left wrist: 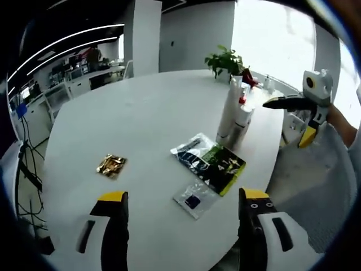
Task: Arrange the skincare products in the storage area until every visible bottle or jar stands upright without overlapping.
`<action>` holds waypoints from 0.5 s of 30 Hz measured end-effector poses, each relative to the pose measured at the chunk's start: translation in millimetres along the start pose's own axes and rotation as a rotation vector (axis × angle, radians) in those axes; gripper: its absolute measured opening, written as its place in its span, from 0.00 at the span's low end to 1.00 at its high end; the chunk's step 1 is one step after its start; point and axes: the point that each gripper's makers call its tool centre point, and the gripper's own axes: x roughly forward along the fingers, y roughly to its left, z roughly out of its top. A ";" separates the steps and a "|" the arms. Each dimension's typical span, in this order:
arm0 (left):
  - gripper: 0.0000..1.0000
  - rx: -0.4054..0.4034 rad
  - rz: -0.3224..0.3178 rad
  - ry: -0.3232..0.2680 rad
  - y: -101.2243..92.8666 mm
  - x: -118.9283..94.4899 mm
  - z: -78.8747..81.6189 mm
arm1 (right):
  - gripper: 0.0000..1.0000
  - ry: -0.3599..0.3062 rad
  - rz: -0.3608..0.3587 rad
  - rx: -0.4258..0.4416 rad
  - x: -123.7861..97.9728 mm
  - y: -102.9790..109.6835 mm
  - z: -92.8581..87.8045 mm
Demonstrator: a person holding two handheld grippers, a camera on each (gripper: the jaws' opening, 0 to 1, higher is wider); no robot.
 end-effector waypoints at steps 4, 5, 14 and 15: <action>0.71 -0.010 0.007 0.010 9.6 5.2 -1.1 | 1.00 0.000 0.002 -0.006 0.2 0.1 2.2; 0.70 -0.015 0.015 0.011 12.5 5.9 -1.1 | 1.00 0.003 0.005 -0.006 0.7 0.7 2.6; 0.65 -0.038 0.061 0.006 45.2 19.2 -0.5 | 1.00 -0.012 0.047 -0.031 9.4 9.5 20.1; 0.65 -0.039 0.065 -0.005 48.7 20.6 1.2 | 1.00 -0.013 0.051 -0.028 10.7 10.3 21.5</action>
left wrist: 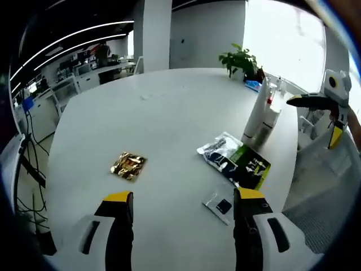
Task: Arrange the skincare products in the storage area until every visible bottle or jar stands upright without overlapping.
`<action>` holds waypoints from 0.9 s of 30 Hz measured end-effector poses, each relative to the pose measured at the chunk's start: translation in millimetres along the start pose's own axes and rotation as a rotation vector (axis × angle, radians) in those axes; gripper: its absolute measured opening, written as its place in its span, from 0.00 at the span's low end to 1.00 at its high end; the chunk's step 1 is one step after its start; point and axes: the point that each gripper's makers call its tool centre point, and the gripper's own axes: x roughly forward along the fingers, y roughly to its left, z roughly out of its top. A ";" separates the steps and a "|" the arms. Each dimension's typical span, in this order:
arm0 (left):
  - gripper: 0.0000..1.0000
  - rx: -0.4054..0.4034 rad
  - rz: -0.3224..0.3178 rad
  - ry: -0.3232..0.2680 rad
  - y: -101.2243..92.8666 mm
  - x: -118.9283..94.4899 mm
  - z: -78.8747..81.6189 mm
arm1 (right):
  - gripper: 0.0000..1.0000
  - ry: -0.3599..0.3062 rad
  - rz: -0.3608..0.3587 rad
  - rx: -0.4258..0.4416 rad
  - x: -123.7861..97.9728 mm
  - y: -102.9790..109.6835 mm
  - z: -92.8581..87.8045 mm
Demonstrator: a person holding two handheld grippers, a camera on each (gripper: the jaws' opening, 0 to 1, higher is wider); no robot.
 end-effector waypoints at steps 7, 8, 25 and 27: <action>0.62 0.019 0.039 -0.039 23.1 13.0 10.7 | 1.00 0.000 0.062 -0.002 10.5 12.6 7.6; 0.63 0.029 0.042 -0.046 25.0 14.7 12.3 | 0.99 0.002 0.067 -0.007 11.6 13.9 8.2; 0.61 0.039 0.081 -0.023 80.7 55.7 19.6 | 0.78 0.014 0.182 -0.011 34.6 37.4 21.1; 0.61 0.047 0.082 -0.008 85.4 60.7 17.2 | 0.76 0.017 0.193 -0.012 37.0 39.6 21.8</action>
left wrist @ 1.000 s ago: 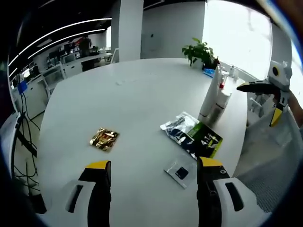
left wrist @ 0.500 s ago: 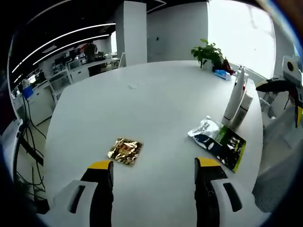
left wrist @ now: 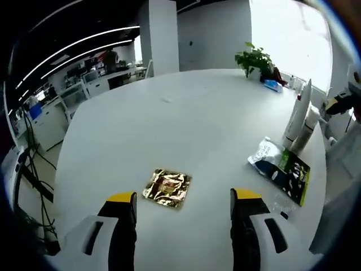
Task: Arrange the skincare products in the storage area until every visible bottle or jar stands upright without overlapping.
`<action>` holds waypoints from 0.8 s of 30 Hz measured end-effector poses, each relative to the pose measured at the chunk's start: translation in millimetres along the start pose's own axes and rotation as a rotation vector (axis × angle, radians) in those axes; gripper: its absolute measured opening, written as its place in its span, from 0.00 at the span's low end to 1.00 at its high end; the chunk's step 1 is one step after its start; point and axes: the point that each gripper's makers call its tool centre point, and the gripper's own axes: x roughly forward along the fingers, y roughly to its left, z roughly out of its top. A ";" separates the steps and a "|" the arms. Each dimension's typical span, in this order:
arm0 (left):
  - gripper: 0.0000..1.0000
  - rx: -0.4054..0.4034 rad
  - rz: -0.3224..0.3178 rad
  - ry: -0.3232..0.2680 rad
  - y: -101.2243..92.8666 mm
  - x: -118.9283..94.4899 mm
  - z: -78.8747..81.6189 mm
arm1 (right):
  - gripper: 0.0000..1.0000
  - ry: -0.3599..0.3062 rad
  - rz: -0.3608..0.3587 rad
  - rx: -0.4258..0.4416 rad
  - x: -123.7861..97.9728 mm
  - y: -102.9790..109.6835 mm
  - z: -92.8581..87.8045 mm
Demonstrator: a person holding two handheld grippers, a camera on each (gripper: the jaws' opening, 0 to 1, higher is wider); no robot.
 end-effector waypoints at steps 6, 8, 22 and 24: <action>0.58 0.001 -0.012 0.017 8.9 8.4 -4.8 | 0.76 -0.002 0.045 -0.031 12.5 5.4 6.5; 0.58 0.006 -0.013 0.026 10.4 10.4 -7.1 | 0.77 0.011 0.060 -0.052 17.7 6.9 6.0; 0.57 0.046 -0.030 0.065 20.7 31.2 -10.5 | 0.92 0.047 0.141 -0.128 45.5 11.6 4.3; 0.55 0.052 -0.032 0.072 20.7 33.3 -10.3 | 0.92 0.050 0.140 -0.129 47.3 10.4 4.1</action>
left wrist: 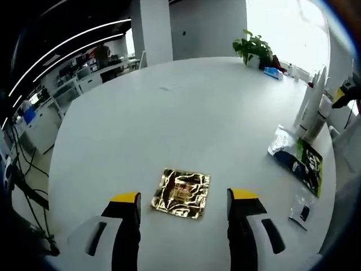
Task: Arrange the skincare products in the storage area until every visible bottle or jar stands upright without overlapping.
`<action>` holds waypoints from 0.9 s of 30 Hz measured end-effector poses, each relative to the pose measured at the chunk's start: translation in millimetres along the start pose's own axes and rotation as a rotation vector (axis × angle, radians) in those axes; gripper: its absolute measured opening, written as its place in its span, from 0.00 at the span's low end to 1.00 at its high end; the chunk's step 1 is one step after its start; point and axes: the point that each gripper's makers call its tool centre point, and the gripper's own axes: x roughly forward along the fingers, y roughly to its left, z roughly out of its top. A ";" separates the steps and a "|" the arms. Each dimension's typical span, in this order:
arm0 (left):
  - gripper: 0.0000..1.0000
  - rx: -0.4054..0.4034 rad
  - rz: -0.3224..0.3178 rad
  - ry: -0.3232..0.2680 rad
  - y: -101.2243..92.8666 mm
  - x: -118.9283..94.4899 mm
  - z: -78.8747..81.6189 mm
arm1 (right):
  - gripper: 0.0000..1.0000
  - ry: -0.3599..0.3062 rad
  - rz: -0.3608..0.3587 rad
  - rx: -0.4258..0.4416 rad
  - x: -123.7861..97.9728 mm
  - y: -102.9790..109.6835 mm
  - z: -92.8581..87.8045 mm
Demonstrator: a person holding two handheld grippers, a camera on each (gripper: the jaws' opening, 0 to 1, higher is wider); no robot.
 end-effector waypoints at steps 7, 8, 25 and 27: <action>0.52 0.020 -0.016 0.016 -1.3 8.1 -0.4 | 0.88 0.025 0.008 0.002 6.2 -2.0 -4.7; 0.52 0.026 -0.016 0.023 -0.9 8.7 -1.2 | 0.87 0.024 0.005 0.005 7.0 -3.5 -4.8; 0.47 0.003 -0.047 0.055 1.8 17.5 -6.4 | 0.82 0.050 0.015 -0.019 38.2 -16.7 -1.1; 0.46 0.009 -0.049 0.054 1.1 17.0 -6.3 | 0.81 0.053 0.011 -0.020 41.4 -19.4 -0.6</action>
